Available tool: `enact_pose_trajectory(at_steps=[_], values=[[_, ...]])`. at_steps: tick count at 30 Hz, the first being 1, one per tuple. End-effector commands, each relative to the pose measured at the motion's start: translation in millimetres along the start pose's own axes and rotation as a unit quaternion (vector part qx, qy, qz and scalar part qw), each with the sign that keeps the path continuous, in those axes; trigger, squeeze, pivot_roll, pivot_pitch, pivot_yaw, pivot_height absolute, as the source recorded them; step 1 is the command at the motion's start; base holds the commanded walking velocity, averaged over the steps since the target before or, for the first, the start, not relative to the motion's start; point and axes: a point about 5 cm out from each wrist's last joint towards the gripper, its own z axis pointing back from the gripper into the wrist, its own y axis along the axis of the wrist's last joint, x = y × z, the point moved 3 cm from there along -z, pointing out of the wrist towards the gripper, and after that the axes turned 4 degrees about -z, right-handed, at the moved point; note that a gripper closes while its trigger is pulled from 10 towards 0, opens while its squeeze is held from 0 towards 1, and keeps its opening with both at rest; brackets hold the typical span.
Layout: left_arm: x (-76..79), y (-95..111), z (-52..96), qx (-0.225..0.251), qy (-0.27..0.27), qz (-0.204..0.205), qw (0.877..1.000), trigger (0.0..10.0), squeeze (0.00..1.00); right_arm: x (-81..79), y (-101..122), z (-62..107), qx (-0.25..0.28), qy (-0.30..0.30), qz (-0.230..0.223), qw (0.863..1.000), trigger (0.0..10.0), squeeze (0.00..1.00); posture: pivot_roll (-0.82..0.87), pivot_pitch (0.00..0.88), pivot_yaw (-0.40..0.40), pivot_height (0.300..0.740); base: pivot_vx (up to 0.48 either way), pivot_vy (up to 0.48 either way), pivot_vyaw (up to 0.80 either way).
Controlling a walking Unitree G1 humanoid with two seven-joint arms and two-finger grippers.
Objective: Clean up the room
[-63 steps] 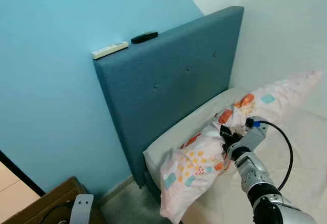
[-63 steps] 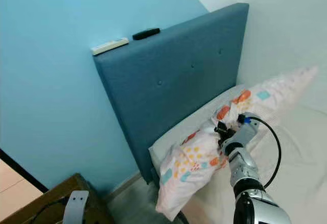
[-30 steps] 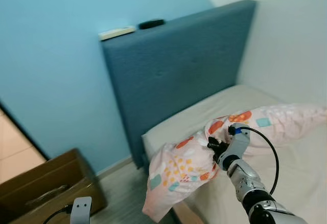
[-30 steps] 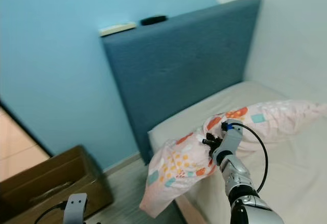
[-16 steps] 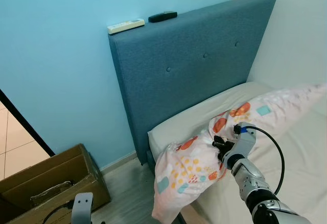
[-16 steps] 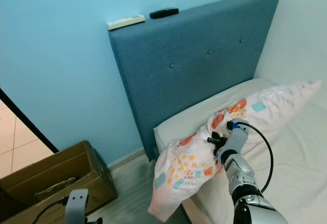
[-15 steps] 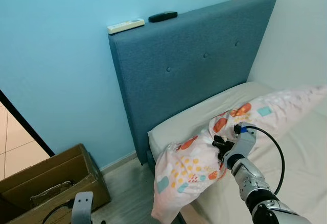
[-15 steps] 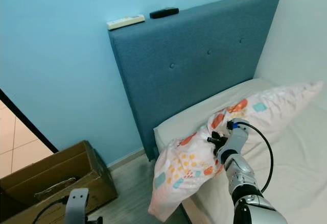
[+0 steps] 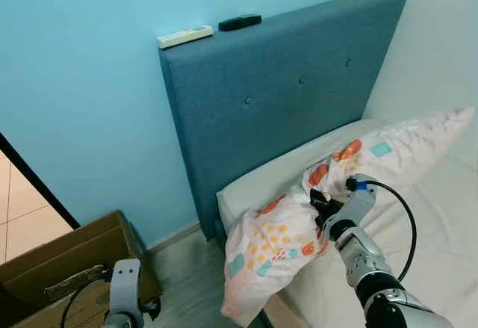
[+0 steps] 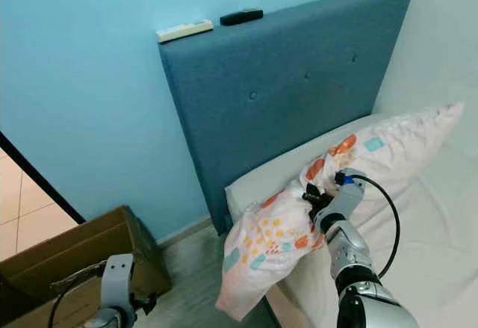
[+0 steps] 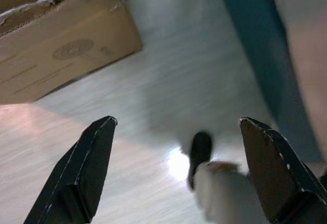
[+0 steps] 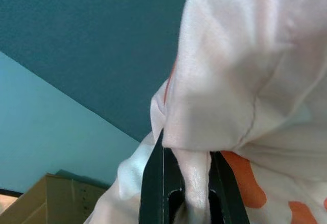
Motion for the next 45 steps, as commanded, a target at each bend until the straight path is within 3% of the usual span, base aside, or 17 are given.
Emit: enact_pose_trajectory(at_steps=[1,13,19,30,38,45], values=[[-6.0,-8,2.3,-0.010,0.008,0.007,1.000,10.0,0.00,-16.7,3,-6.3,0.005,0.036,0.012,0.999,0.0,0.00,-0.05,0.084,0.022,0.720,0.285,0.000,0.65],[-9.7,-13,3.8,-0.016,0.011,0.002,1.000,10.0,0.00,-22.6,2,-6.9,0.005,0.058,0.007,0.998,0.0,0.00,-0.04,0.090,0.029,0.720,0.295,0.000,0.80],[-9.5,-15,4.2,-0.019,0.009,-0.002,1.000,10.0,0.00,-14.0,2,-6.2,0.003,0.024,0.006,1.000,0.0,0.00,-0.04,0.090,0.032,0.720,0.300,0.000,0.00],[-7.2,-11,3.5,-0.010,-0.001,-0.018,1.000,10.0,0.00,5.6,21,-1.5,0.056,-0.021,-0.037,0.998,0.0,0.00,-0.04,0.091,0.039,0.720,0.154,0.000,0.00],[-4.2,-14,3.7,-0.018,-0.005,-0.043,0.999,10.0,0.00,4.8,25,-2.4,0.067,-0.022,-0.040,0.997,0.0,0.00,-0.04,0.090,0.039,0.720,0.000,0.000,0.00],[0.1,-16,4.0,-0.022,-0.012,-0.044,0.999,10.0,0.00,2.2,26,-3.5,0.070,-0.016,-0.041,0.997,0.0,0.00,-0.04,0.093,0.037,0.720,0.000,-0.464,0.00]])
